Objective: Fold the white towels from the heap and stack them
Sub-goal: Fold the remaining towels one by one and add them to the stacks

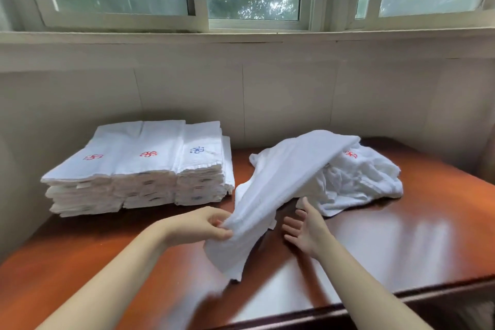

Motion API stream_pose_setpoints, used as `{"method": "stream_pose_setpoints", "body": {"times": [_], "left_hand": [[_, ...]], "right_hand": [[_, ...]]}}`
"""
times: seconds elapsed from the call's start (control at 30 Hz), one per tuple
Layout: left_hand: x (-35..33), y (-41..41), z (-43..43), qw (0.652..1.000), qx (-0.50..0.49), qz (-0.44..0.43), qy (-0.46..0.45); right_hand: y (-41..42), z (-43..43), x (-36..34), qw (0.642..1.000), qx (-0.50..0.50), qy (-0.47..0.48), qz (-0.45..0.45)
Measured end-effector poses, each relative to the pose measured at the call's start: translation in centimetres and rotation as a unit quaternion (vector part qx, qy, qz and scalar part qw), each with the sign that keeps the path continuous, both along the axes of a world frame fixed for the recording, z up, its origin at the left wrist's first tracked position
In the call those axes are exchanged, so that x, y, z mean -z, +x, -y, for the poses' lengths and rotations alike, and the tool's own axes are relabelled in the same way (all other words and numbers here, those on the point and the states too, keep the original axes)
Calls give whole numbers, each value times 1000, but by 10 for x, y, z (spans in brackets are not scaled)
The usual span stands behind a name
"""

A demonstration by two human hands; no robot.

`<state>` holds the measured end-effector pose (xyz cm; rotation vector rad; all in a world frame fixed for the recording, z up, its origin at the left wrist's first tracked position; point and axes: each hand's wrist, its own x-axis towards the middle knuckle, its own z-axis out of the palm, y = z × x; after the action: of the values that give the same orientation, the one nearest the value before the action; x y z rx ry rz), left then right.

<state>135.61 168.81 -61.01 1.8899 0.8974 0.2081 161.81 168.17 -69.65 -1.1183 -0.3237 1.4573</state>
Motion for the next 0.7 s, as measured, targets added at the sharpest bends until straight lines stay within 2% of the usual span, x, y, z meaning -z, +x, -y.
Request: {"method": "stream_pose_setpoints", "body": {"times": [0.07,0.13,0.17,0.23,0.27,0.3,0.37,0.43,0.5,0.53,0.63,0.7], "left_hand": [[2,-23,-1,996,15,-87,-27],[5,-47,-2,965,42,-258,-38],[6,-56,-2,928,42,-368,-35],[11,-76,-2,832,29,-553,-13],[16,-87,-2,791,13,-612,1],[21,-97,0,765,-20,-643,20],[30,-115,-1,761,-118,-635,69],[38,-122,1,765,-211,-585,170],[49,-114,4,746,-256,-540,295],[56,-105,5,749,-259,-508,337],[78,-79,6,807,-255,-389,364],[85,-65,8,820,-257,-343,379]], "right_hand": [[-12,-3,5,996,31,36,-79],[-21,-6,11,988,45,64,-135],[-22,-6,13,985,47,72,-151],[-27,-9,13,981,45,87,-167],[-30,-11,11,981,46,88,-167],[-33,-13,9,983,49,82,-156],[-39,-19,6,993,56,46,-96],[-45,-25,9,998,59,-7,-38],[-54,-29,13,997,56,-41,-23],[-59,-30,14,997,56,-50,-24],[-70,-33,12,997,63,-44,-16],[-72,-36,10,997,60,-45,33]]}}
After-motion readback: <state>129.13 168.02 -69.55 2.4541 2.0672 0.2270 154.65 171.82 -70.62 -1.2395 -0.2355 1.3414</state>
